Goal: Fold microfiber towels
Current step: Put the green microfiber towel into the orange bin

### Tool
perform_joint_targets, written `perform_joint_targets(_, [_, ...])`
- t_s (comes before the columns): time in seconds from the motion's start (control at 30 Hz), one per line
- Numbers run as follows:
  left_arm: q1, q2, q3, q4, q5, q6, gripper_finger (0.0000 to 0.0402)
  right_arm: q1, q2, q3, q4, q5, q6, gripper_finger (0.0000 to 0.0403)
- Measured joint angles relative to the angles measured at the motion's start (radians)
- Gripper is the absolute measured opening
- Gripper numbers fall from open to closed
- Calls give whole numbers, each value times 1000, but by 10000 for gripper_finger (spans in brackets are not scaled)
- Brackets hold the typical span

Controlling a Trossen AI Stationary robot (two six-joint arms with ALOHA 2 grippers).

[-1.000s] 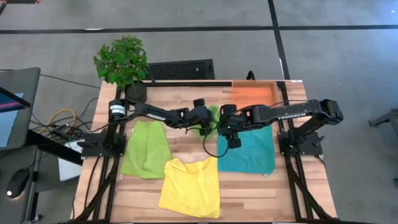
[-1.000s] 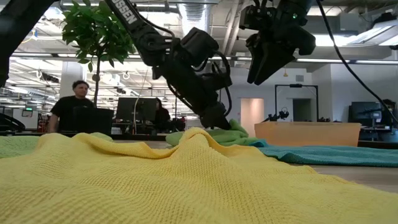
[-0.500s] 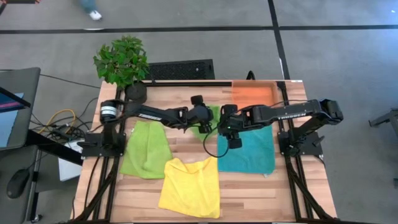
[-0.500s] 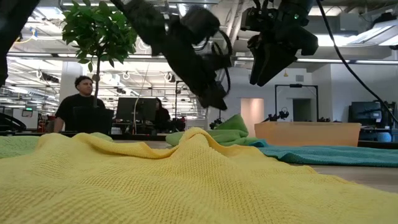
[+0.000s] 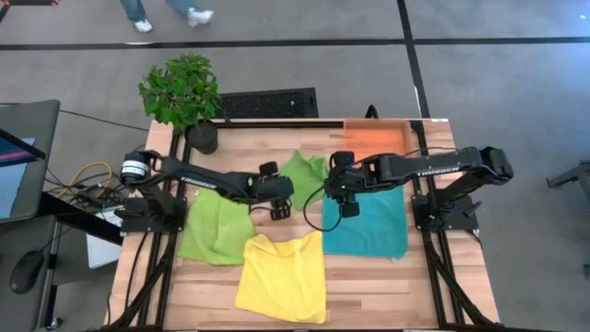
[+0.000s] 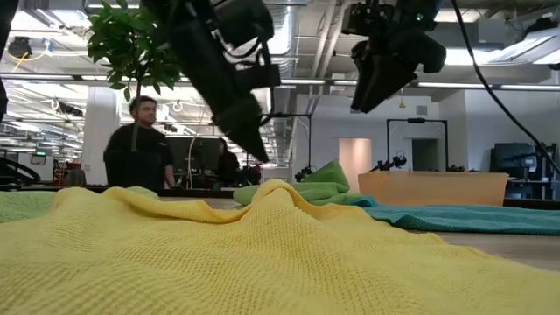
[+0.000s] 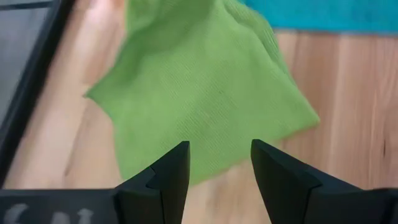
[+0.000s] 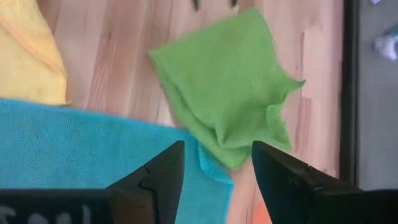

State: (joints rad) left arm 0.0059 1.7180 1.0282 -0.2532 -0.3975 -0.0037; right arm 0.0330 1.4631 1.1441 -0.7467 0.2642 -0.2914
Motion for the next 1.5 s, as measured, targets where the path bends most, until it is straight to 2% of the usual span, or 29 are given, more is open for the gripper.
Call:
perform_joint_targets(0.23, [-45,1,-111,181,4,148,164,0,0,1,-3,0,-6,211])
perform_joint_targets(0.37, [-46,20,-154,254,47,190,164,0,0,1,-1,-1,-5,211])
perform_joint_targets(0.47, [-46,61,-156,287,61,220,164,0,0,0,-1,-1,-5,211])
perform_joint_targets(0.7, [-46,158,-155,410,-19,328,164,0,0,-1,-2,-2,4,211])
perform_joint_targets(1.03, [-46,200,-155,515,-54,414,164,0,0,-1,-1,-3,4,211])
perform_joint_targets(1.3, [-30,226,-152,553,-41,403,163,0,0,-1,-5,-3,5,211])
perform_joint_targets(1.4, [-28,224,-153,564,-41,425,143,0,1,-1,-5,-3,5,211])
perform_joint_targets(1.5, [-25,227,-153,563,-40,426,96,0,1,-1,-5,-3,5,211])
